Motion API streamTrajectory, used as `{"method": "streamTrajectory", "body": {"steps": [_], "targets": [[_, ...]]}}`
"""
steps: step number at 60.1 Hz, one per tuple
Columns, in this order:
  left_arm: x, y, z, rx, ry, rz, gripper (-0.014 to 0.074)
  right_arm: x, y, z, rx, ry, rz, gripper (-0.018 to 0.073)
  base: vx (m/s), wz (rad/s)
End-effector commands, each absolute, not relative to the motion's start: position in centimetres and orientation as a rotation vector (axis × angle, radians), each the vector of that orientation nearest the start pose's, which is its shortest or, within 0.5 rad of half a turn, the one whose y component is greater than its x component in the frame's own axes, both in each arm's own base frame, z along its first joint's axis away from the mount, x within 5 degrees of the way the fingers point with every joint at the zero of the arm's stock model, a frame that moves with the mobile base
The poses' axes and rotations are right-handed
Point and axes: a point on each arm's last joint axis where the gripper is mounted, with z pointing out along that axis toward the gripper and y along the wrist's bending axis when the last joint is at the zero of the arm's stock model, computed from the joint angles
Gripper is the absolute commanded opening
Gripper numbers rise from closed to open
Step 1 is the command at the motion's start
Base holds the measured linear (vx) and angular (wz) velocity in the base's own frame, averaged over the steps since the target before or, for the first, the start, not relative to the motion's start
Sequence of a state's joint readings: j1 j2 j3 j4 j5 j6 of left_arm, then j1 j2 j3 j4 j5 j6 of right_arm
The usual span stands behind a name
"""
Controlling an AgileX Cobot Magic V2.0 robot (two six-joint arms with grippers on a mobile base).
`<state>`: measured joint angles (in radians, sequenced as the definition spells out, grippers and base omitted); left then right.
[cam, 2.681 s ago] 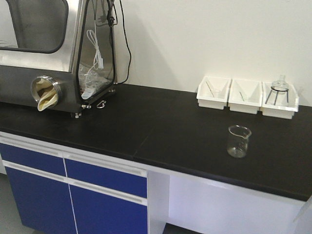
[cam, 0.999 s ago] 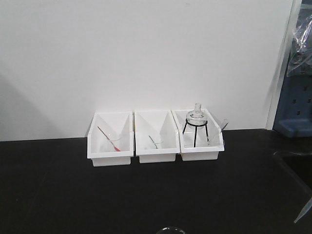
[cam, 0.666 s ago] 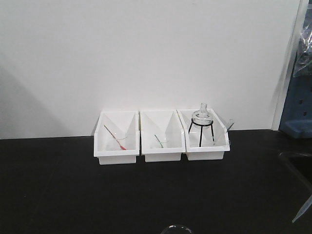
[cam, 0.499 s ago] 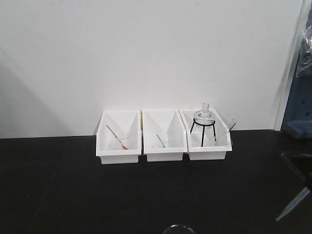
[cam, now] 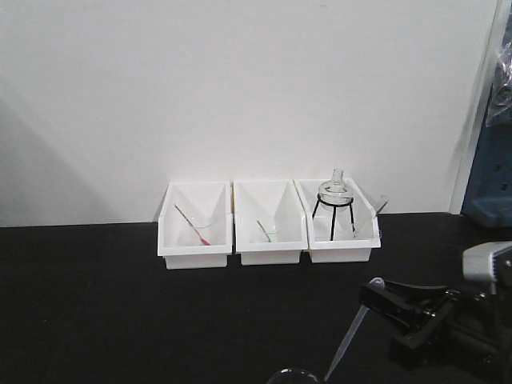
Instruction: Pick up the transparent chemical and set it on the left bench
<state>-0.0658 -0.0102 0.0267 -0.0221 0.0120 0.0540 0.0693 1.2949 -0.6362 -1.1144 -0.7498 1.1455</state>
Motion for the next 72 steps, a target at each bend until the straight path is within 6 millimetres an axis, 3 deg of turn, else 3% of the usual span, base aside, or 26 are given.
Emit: {"method": "streamTrajectory", "body": {"steps": [1,16,26,34,45,53,72], "targets": [[5.5,-0.4,20.6,0.064,1.429,-0.035,-0.0003,26.1,7.8,28.8,-0.435,1.63,0.818,0.0,0.0,0.0],[5.5,-0.4,20.6,0.064,1.429,-0.035,-0.0003,28.4,8.6,26.1,-0.509,1.676,0.883,0.0,0.0,0.0],[5.5,-0.4,20.6,0.064,1.429,-0.035,-0.0003,28.8,8.9,25.1,-0.595,1.629,0.869,0.0038,0.0,0.0],[5.5,-0.4,20.6,0.064,1.429,-0.035,-0.0003,28.8,9.0,25.0,-0.619,1.596,0.895,0.0169,0.0,0.0],[5.5,-0.4,20.6,0.064,1.429,-0.035,-0.0003,28.8,9.0,25.0,-0.618,1.598,0.893,0.044,0.0,0.0],[5.5,-0.4,20.6,0.064,1.429,-0.035,-0.0003,28.8,9.0,25.0,-0.618,1.599,0.892,0.0544,0.0,0.0],[5.5,-0.4,20.6,0.064,1.429,-0.035,-0.0003,28.7,9.1,25.3,-0.618,1.579,0.9,0.0508,0.0,0.0]]}}
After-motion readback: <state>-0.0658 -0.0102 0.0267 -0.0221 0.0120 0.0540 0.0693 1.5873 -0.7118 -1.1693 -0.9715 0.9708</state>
